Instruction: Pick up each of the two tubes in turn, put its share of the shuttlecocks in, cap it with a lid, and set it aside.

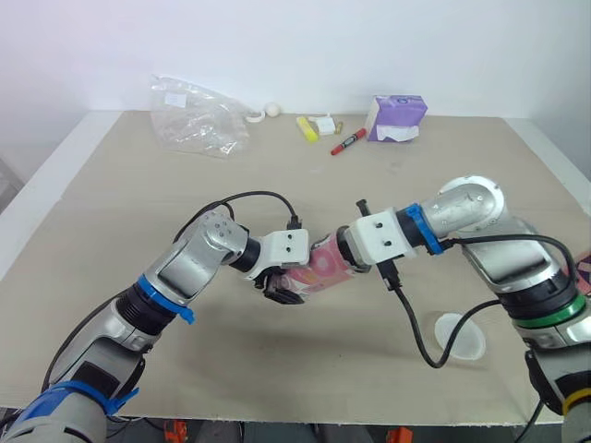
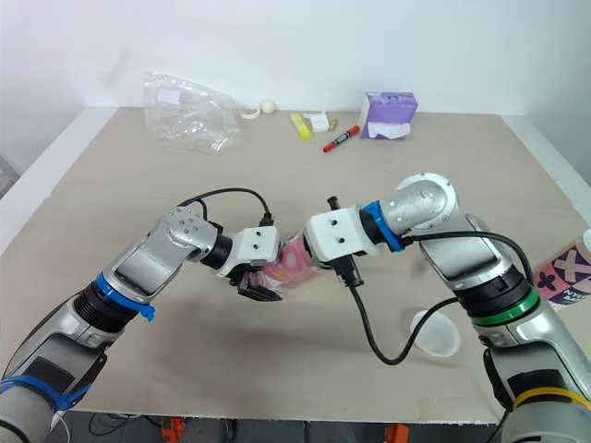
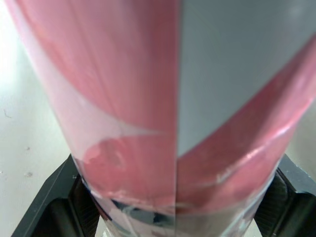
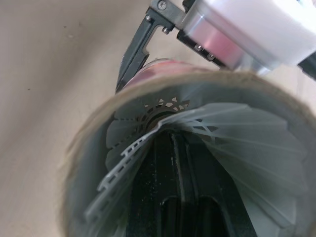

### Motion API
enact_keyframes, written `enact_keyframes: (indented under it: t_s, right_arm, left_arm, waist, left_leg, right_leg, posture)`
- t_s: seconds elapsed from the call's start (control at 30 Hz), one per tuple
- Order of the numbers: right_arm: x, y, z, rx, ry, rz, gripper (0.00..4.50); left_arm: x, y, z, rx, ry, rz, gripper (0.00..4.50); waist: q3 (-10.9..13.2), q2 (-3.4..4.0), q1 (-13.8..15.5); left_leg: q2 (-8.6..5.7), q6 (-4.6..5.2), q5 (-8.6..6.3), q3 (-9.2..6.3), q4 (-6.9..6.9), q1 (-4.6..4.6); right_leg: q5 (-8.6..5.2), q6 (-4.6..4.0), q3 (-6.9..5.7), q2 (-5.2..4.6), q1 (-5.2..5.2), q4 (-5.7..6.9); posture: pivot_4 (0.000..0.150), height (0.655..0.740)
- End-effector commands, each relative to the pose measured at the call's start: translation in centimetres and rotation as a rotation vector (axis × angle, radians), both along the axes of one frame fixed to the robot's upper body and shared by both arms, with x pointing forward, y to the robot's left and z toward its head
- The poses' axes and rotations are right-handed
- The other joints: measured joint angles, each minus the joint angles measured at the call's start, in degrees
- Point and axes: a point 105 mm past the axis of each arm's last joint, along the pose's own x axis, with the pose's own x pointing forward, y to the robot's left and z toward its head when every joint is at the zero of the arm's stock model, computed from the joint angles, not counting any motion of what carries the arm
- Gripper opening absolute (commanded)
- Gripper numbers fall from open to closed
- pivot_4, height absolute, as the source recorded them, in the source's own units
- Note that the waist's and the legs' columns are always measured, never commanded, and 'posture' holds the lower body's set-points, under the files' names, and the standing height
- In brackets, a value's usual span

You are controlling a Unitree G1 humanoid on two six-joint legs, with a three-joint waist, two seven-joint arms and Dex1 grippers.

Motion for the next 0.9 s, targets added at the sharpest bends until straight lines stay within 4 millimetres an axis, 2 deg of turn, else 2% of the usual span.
enact_keyframes:
  t_s: [0.03, 0.23, 0.57, 0.73, 0.9]
  right_arm:
    - [-0.1, 2.3, -1.5, -0.017, 0.041, 0.077, 0.12]
    - [0.1, 3.9, -1.4, -0.003, 0.046, 0.121, 0.12]
    - [0.4, 4.5, -1.7, -0.009, 0.047, 0.143, 0.12]
    - [1.1, 3.1, 0.6, 0.025, 0.004, 0.087, 0.12]
    - [0.5, 1.4, 4.2, 0.114, -0.015, 0.028, 0.12]
  left_arm:
    - [-0.3, -0.4, -1.0, 0.015, 0.01, -0.007, 3.59]
    - [-0.3, -0.3, -1.1, 0.014, 0.012, -0.001, 3.59]
    - [0.0, -0.2, -1.1, 0.015, 0.011, 0.009, 3.59]
    - [0.2, 0.2, -1.5, 0.022, 0.019, 0.017, 3.59]
    - [0.7, 0.9, -1.9, 0.026, 0.016, 0.033, 3.59]
  waist:
    - [-0.02, -0.02, -0.17]
    - [-0.09, -0.1, -0.76]
    - [-0.22, -0.09, -1.64]
    - [-0.23, -0.09, -1.66]
    - [-0.2, -0.05, -1.25]
  left_leg:
    - [0.04, 0.02, 0.01, 0.01, 0.0, 0.17]
    - [0.11, 0.24, 0.18, 0.02, 0.0, 0.3]
    - [0.13, 0.5, 0.37, 0.03, -0.02, 0.42]
    - [0.12, 0.52, 0.39, 0.03, -0.02, 0.41]
    - [0.08, 0.51, 0.42, 0.02, -0.02, 0.22]
  right_leg:
    - [0.04, -0.07, 0.0, 0.06, 0.11, 0.0]
    - [0.14, -0.34, 0.0, 0.15, 0.16, 0.05]
    - [0.37, -0.4, 0.0, 0.19, 0.2, 0.08]
    - [0.39, -0.38, 0.0, 0.19, 0.2, 0.09]
    - [0.38, -0.35, 0.01, 0.15, 0.12, 0.07]
  posture:
    - [0.15, 0.74]
    - [0.15, 0.74]
    - [0.15, 0.74]
    - [0.15, 0.74]
    - [0.15, 0.74]
